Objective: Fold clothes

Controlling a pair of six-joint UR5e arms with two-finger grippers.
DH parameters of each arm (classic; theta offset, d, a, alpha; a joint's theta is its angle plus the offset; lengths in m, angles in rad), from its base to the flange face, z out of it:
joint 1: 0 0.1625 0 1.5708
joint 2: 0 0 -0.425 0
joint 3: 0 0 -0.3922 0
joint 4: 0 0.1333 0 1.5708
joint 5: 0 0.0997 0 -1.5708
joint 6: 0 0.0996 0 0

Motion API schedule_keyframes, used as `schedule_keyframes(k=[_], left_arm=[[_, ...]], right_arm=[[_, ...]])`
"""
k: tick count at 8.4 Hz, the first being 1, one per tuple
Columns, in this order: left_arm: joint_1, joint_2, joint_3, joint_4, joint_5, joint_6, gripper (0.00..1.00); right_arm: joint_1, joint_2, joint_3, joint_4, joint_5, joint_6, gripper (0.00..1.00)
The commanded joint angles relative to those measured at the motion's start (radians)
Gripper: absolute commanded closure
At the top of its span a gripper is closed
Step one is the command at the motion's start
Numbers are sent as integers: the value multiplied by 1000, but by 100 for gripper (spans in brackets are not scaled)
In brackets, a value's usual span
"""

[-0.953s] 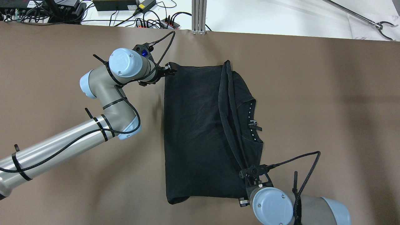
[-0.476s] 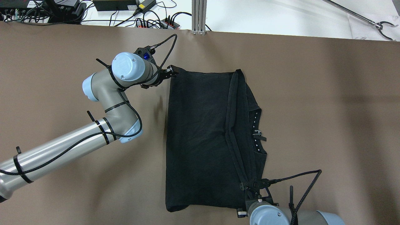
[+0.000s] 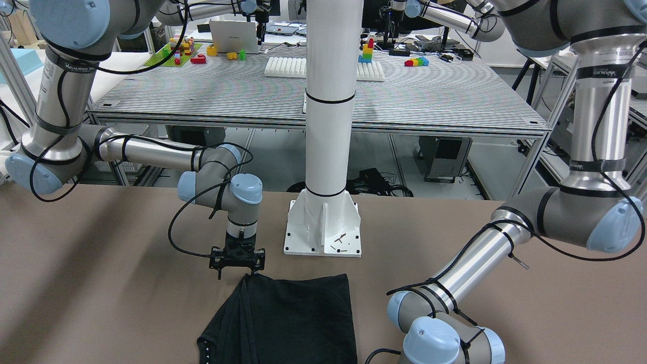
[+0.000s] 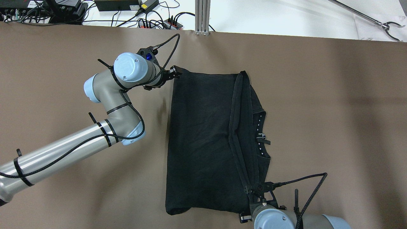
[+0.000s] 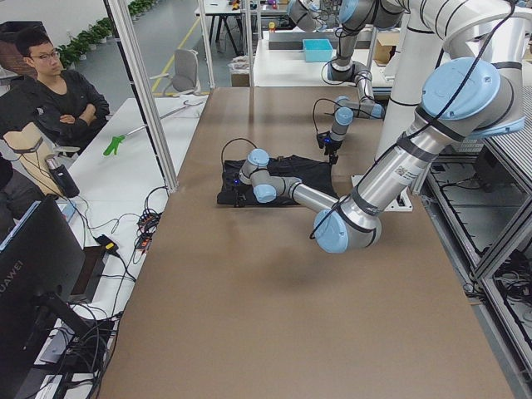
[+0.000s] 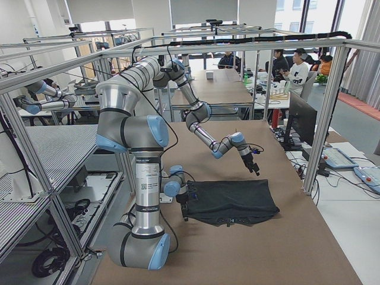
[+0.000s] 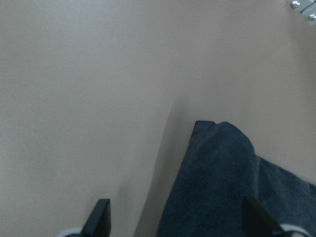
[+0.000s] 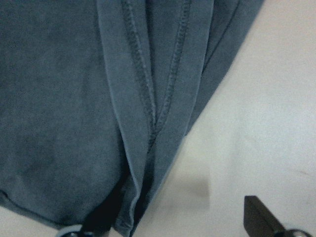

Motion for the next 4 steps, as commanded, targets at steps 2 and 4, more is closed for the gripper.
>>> schedule_keyframes(k=[2, 4], left_arm=[[1, 0, 0, 0, -1, -10, 6], [1, -2, 0, 1, -1, -12, 6]], right_arm=[[259, 179, 172, -341, 224, -242, 5], [259, 184, 175, -340, 221, -242, 5]])
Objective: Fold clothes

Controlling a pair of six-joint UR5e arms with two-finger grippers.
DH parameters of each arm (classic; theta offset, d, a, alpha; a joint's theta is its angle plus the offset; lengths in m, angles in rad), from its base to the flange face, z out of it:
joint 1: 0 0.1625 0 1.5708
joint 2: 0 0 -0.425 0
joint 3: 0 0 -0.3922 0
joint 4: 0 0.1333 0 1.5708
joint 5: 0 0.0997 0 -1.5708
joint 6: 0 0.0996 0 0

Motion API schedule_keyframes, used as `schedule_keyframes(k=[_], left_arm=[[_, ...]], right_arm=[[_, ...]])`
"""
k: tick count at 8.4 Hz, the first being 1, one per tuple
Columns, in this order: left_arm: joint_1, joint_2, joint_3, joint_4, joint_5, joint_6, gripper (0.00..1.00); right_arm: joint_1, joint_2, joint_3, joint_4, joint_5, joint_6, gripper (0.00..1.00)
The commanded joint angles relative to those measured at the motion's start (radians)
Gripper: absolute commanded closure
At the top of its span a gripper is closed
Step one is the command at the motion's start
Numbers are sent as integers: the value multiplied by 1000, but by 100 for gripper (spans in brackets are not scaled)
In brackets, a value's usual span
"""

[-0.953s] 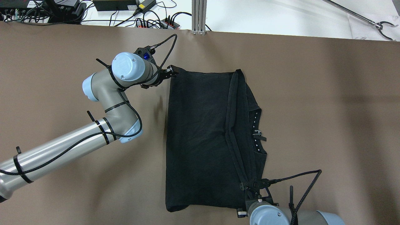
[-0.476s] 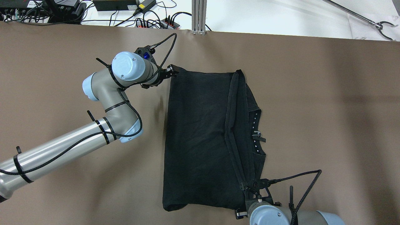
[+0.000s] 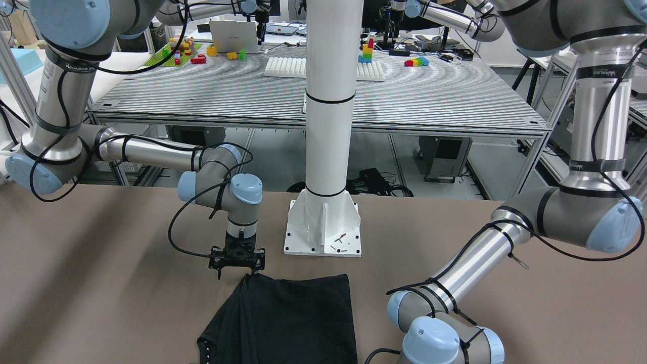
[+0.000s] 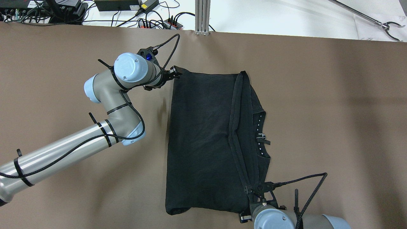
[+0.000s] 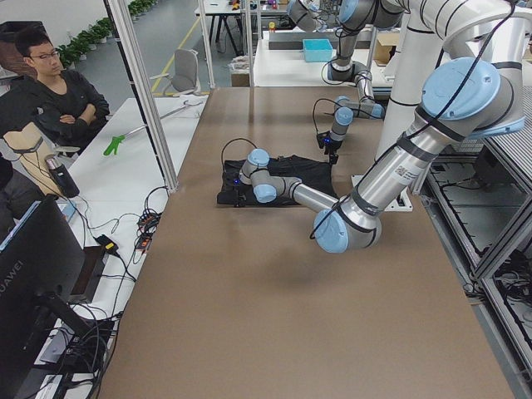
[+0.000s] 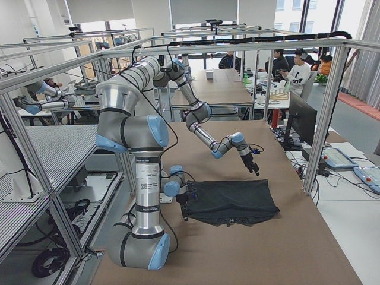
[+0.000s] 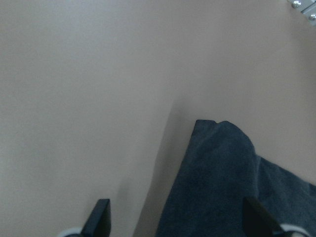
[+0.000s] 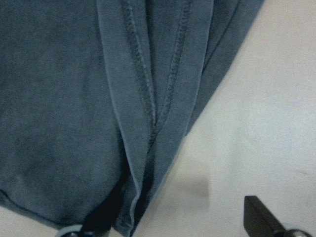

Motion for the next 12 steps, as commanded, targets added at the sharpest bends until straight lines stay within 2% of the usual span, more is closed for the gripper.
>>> schedule_keyframes(k=[1, 4, 5, 6, 8, 9, 10, 11, 12], left_arm=[[0, -1, 0, 1, 2, -9, 6], [0, -1, -2, 1, -1, -7, 6], [0, -1, 0, 2, -1, -1, 6], [-1, -1, 2, 4, -1, 5, 6], [-1, -5, -14, 45, -1, 5, 6], [-9, -5, -37, 98, -2, 14, 6], [-24, -5, -52, 189, -1, 114, 6], [-58, -1, -76, 267, 2, 291, 6], [-98, 47, -144, 336, 2, 395, 6]], right_arm=[[259, 188, 173, -328, 219, -241, 5], [259, 182, 163, -268, 180, -229, 5], [301, 181, 154, -257, 151, -244, 5], [364, 178, 152, -230, 164, -268, 5], [361, 196, 106, -65, 198, -227, 5], [389, 160, 104, -55, 199, -251, 5], [474, 131, 103, -55, 228, -370, 5], [498, 106, 104, -55, 261, -458, 5], [509, 106, 104, -56, 267, -468, 5]])
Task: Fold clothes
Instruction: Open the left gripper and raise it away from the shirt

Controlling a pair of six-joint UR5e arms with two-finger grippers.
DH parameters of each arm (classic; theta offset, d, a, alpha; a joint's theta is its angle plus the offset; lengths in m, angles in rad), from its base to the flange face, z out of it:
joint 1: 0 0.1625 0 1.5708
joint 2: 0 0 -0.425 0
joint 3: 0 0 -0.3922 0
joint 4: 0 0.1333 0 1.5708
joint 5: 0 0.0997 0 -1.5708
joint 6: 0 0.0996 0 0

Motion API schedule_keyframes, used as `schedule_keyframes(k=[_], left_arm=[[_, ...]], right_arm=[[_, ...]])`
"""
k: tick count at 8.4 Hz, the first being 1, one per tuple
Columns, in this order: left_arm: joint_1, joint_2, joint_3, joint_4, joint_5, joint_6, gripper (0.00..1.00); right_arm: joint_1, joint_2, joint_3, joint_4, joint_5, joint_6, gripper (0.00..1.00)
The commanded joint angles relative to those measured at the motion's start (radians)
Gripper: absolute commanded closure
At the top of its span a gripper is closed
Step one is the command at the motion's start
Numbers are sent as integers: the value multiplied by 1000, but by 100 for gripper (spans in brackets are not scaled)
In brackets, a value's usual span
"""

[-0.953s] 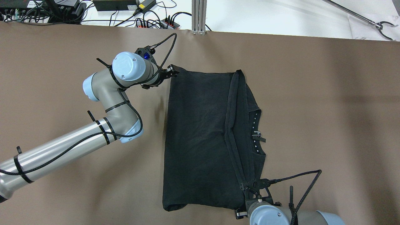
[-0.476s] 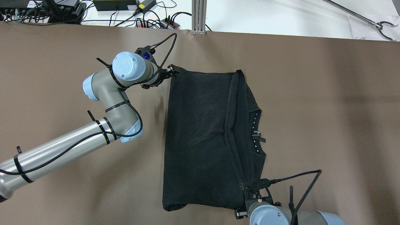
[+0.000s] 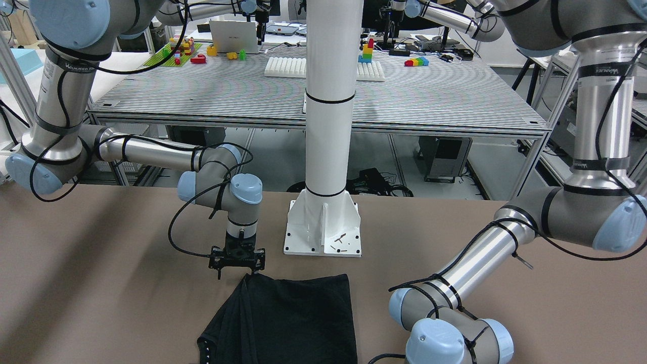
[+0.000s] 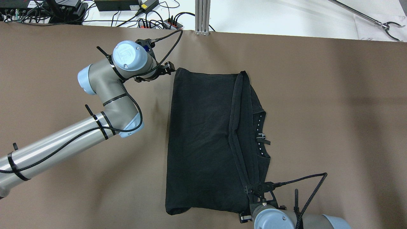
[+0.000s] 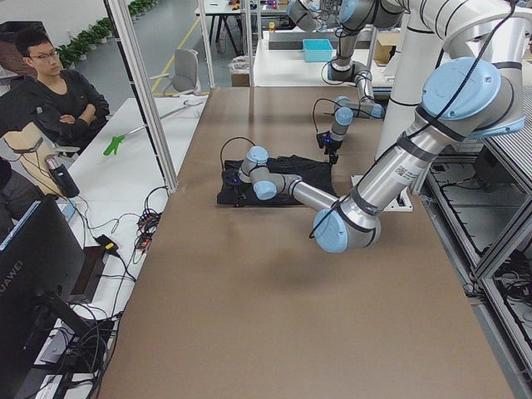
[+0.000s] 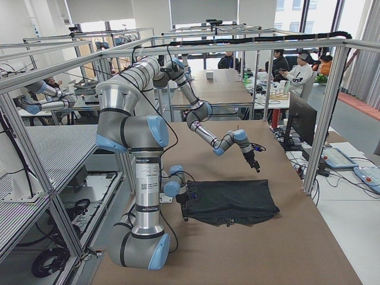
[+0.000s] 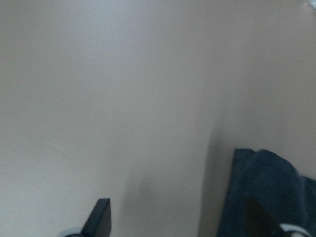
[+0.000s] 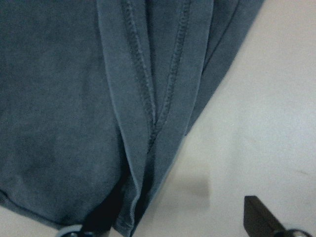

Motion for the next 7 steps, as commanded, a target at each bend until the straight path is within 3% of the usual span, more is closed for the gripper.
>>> schedule_keyframes(k=[1, 4, 5, 7], left_arm=[[-110, 122, -187, 217, 4, 350, 6], [-190, 486, -562, 334, 22, 593, 6], [-195, 612, -677, 368, 72, 644, 6], [-201, 752, -862, 519, 182, 769, 6]], right_arm=[[513, 104, 104, -58, 265, -473, 5], [547, 52, 104, -59, 252, -477, 5], [564, 15, 103, -61, 233, -527, 5], [654, -17, 77, -82, 169, -743, 5]])
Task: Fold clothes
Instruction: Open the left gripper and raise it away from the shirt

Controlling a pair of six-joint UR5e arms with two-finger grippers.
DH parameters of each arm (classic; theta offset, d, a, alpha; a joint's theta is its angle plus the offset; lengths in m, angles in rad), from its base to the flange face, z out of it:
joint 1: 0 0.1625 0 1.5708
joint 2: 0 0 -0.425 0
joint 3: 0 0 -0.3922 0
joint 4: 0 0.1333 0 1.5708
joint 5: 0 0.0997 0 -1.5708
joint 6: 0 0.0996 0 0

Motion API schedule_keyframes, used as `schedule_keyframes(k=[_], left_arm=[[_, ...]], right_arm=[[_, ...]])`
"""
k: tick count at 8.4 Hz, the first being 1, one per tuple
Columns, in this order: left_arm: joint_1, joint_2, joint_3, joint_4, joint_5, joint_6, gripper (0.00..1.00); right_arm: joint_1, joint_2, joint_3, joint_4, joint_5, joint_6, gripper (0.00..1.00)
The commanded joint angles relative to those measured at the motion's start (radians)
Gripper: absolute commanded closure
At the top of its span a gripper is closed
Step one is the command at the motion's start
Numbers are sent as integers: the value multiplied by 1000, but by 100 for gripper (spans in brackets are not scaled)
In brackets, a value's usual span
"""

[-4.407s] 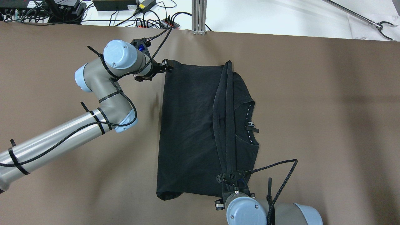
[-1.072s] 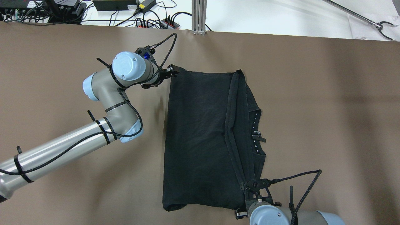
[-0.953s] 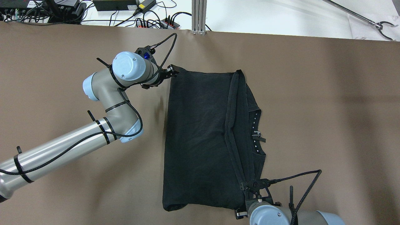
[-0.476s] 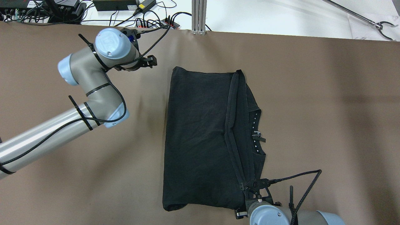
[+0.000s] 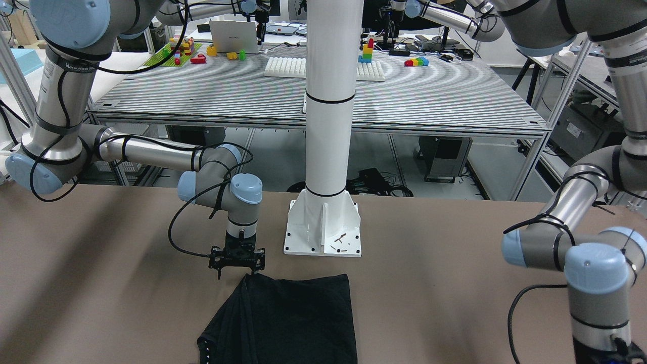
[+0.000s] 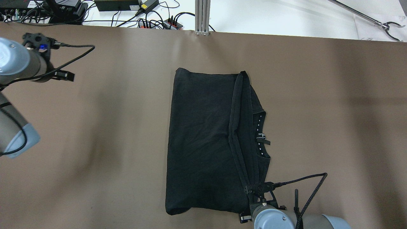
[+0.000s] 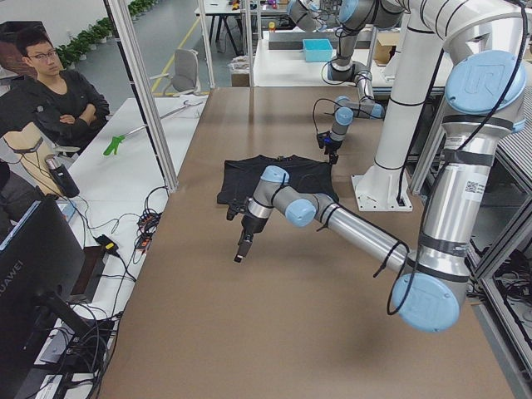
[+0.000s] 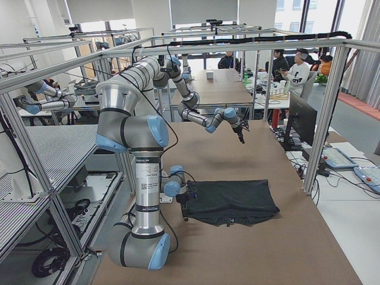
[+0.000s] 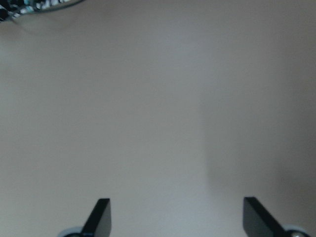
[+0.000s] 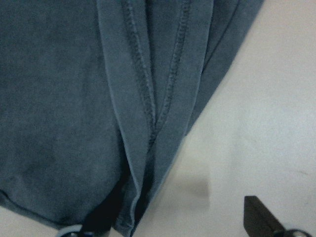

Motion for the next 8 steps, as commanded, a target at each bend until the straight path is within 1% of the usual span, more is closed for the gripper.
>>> schedule_keyframes(k=[1, 2, 3, 4, 5, 6, 7, 8], left_arm=[[-10, 198, -237, 179, 144, 148, 6], [-11, 251, -255, 183, 178, 217, 6], [-54, 278, -258, 183, 186, 306, 6], [-101, 292, -259, 181, 185, 407, 6], [-108, 330, -257, 178, 185, 444, 6], [-109, 367, -259, 175, 215, 446, 6], [-108, 378, -255, 174, 250, 454, 6], [-108, 378, -255, 172, 251, 457, 6]], right_arm=[[703, -35, 48, -84, 144, -831, 5], [732, -37, 14, -85, 94, -930, 5], [739, -66, 9, -84, 45, -1001, 5], [755, -81, 14, -84, 25, -1011, 5], [778, -106, 15, -82, 23, -1012, 5], [804, -124, 14, -81, 22, -1054, 5], [837, -126, 11, -78, 23, -1115, 5], [844, -124, 9, -78, 25, -1117, 5]])
